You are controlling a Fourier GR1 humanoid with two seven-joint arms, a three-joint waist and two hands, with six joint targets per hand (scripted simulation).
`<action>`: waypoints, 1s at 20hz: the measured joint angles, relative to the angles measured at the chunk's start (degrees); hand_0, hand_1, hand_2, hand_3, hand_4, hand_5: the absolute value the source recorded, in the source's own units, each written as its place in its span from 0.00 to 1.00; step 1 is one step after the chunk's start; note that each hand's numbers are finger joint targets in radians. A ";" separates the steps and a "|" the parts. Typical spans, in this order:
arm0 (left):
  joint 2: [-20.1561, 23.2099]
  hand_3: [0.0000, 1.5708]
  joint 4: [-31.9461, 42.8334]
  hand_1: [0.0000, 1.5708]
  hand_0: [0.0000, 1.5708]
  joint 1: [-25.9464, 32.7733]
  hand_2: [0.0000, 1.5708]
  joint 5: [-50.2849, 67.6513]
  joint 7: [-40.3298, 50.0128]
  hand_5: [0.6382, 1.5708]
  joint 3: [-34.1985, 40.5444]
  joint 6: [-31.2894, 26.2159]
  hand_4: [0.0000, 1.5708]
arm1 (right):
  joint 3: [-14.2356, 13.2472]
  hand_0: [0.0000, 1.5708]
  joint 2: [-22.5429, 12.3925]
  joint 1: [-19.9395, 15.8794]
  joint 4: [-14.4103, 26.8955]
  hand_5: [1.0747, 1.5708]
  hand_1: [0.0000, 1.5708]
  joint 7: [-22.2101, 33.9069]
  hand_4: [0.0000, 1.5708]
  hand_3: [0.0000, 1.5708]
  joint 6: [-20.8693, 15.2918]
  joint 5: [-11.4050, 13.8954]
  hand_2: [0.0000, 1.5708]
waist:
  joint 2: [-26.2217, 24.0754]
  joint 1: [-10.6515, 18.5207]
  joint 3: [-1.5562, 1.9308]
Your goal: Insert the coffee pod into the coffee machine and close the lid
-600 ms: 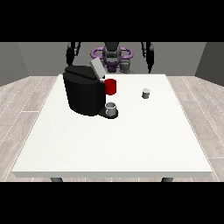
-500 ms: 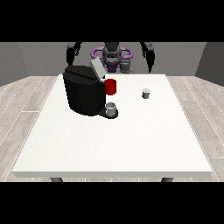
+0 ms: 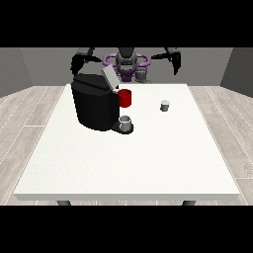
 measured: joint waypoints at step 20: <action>10.26 0.00 29.75 0.00 0.00 -20.42 0.00 -4.46 0.90 1.00 8.02 -3.43 0.00 | 2.51 0.00 1.38 -5.70 -1.64 1.00 0.00 -1.30 0.21 0.00 -1.72 -0.84 0.00 | 9.33 -6.14 0.02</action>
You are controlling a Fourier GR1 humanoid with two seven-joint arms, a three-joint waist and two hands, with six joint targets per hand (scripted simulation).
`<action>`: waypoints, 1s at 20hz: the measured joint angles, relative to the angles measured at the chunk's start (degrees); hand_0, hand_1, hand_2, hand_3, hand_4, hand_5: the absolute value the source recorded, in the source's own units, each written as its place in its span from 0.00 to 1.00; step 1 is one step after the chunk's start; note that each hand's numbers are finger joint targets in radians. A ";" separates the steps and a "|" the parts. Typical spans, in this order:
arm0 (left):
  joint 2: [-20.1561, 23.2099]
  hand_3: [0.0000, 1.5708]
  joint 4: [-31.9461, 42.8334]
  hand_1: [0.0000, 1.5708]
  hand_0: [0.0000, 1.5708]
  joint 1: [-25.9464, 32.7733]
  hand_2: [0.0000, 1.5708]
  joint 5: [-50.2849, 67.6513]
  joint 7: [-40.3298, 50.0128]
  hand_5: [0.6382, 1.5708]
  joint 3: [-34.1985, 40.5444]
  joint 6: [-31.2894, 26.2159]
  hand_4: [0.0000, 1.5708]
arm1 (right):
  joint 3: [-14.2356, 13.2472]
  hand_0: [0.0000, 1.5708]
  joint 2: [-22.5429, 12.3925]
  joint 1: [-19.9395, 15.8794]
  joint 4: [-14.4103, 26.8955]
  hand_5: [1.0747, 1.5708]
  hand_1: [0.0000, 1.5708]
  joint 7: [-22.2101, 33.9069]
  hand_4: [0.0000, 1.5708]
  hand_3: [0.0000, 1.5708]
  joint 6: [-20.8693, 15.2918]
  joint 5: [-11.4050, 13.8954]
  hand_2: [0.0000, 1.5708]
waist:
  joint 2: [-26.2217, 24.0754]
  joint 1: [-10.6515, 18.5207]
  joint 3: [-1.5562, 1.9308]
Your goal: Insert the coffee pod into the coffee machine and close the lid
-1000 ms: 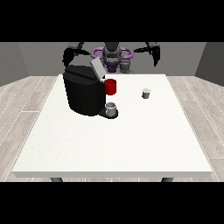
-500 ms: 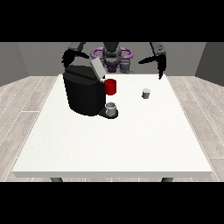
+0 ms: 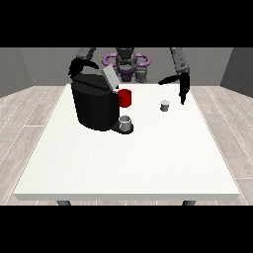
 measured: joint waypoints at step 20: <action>0.95 0.30 16.30 0.38 0.38 -7.57 0.46 -14.78 -3.56 1.00 -5.89 5.25 0.00 | 0.32 0.00 -0.16 -6.84 9.12 1.00 0.00 2.83 0.25 0.00 -5.13 3.37 0.00 | 1.84 1.37 0.00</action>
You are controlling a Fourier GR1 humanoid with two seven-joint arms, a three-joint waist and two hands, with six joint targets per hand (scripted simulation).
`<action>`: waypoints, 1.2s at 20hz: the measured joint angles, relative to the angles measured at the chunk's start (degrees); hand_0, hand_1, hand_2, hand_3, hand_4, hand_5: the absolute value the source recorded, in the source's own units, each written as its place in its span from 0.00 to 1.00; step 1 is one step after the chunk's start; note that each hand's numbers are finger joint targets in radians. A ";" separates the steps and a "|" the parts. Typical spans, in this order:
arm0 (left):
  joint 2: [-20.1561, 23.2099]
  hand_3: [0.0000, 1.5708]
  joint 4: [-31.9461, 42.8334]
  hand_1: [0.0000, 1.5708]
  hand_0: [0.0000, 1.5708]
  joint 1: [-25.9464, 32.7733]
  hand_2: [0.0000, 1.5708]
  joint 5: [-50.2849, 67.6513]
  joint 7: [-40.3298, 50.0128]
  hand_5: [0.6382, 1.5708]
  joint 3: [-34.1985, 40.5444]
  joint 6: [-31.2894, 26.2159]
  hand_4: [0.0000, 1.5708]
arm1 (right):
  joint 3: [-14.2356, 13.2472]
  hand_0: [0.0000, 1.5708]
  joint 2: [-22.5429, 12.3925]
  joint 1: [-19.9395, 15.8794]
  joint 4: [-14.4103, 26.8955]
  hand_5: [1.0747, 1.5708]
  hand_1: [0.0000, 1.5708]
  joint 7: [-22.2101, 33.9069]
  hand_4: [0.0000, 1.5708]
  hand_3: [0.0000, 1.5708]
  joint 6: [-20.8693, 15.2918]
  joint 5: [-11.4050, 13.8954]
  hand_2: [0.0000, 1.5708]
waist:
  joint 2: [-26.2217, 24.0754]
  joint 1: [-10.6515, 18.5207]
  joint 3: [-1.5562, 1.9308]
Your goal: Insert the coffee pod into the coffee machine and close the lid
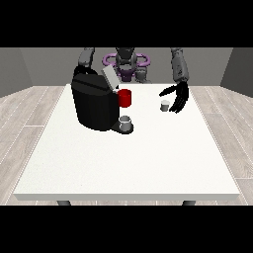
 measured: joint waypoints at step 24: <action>1.10 0.83 11.43 0.78 0.78 -5.98 0.86 -13.44 -7.98 1.00 -1.87 14.04 0.30 | 0.01 0.00 0.10 0.03 0.06 1.00 0.00 -1.04 0.27 0.00 0.74 -2.32 0.00 | 1.54 -2.60 0.18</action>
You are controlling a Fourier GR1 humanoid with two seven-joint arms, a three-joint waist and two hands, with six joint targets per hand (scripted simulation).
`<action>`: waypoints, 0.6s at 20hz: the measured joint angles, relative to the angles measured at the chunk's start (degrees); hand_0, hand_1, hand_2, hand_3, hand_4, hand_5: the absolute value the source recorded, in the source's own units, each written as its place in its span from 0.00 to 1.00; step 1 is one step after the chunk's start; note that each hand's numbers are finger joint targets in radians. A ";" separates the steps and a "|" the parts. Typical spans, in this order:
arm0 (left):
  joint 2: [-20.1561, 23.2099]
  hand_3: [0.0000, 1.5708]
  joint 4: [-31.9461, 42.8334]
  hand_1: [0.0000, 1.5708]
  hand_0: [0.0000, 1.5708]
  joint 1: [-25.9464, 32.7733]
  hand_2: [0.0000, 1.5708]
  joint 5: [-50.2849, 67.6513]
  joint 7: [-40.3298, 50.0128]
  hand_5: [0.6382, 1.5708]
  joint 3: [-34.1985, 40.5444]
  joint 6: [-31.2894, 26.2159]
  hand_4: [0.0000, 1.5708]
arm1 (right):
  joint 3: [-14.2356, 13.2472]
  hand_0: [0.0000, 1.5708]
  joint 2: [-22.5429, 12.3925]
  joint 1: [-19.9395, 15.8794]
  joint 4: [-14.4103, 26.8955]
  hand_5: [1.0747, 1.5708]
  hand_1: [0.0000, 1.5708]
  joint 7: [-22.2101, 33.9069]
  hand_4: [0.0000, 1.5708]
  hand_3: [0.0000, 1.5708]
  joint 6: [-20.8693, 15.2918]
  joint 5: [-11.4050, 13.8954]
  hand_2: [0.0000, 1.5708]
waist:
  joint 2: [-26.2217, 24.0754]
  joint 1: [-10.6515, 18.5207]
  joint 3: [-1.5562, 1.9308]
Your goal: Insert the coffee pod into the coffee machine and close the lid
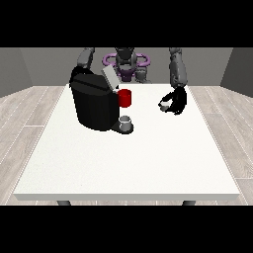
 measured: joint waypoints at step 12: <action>-0.63 0.84 -3.53 0.79 0.79 -6.52 0.84 -0.10 -1.27 1.00 -1.21 -8.83 0.34 | -2.33 0.00 -0.27 -0.66 5.86 1.00 0.00 -0.08 0.31 0.00 -0.64 -1.77 0.00 | -4.61 1.98 -0.14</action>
